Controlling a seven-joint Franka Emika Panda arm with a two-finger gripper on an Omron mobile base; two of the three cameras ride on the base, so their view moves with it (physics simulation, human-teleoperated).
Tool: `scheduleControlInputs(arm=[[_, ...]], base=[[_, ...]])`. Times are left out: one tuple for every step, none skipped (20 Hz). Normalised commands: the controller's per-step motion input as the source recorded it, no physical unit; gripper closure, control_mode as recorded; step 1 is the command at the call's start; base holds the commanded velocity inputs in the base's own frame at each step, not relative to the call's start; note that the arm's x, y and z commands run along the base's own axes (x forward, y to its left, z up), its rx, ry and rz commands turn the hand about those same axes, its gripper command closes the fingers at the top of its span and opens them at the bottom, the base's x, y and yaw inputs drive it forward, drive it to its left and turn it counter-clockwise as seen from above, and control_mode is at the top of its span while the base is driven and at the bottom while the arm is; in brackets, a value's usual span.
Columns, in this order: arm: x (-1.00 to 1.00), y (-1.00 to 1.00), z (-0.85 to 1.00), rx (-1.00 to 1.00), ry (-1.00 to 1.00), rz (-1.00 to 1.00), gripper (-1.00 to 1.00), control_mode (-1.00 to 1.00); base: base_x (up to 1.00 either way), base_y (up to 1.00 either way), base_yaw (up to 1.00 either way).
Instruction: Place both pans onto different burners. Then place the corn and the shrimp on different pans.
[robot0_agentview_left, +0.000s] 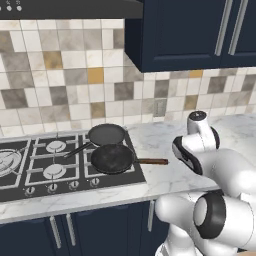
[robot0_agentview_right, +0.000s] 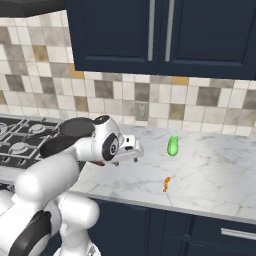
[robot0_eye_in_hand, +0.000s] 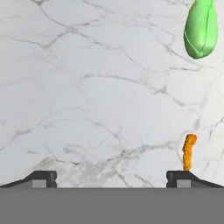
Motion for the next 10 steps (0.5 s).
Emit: scheduleControlInputs(arm=[[0.0,-0.73,0.0,0.1,0.0,-0.22,-1.0,-1.0],[0.0,-0.7,0.0,0.05,0.0,-0.23,-1.0,-1.0],[0.0,-0.65,0.0,0.03,0.0,-0.22,-1.0,-1.0],[0.0,-0.58,0.0,0.01,0.0,-0.21,-1.0,-1.0],[0.0,-0.51,0.0,0.01,0.0,-0.19,-1.0,-1.0],[0.0,-0.5,0.0,0.0,0.0,-0.18,-1.0,-1.0],[0.0,-0.51,0.0,0.0,0.0,-0.15,-1.0,-1.0],[0.0,-0.48,0.0,0.01,0.0,-0.13,-1.0,-1.0],[0.0,-0.44,-0.08,0.02,0.0,-0.1,-1.0,-1.0],[0.0,-0.43,-0.07,0.0,0.0,-0.09,-1.0,-1.0]], base=[[0.0,0.0,0.0],[0.0,0.0,0.0],[0.0,0.0,0.0],[0.0,0.0,0.0],[0.0,0.0,0.0],[0.0,0.0,0.0],[0.0,0.0,0.0],[0.0,0.0,0.0],[0.0,0.0,0.0],[0.0,0.0,0.0]])
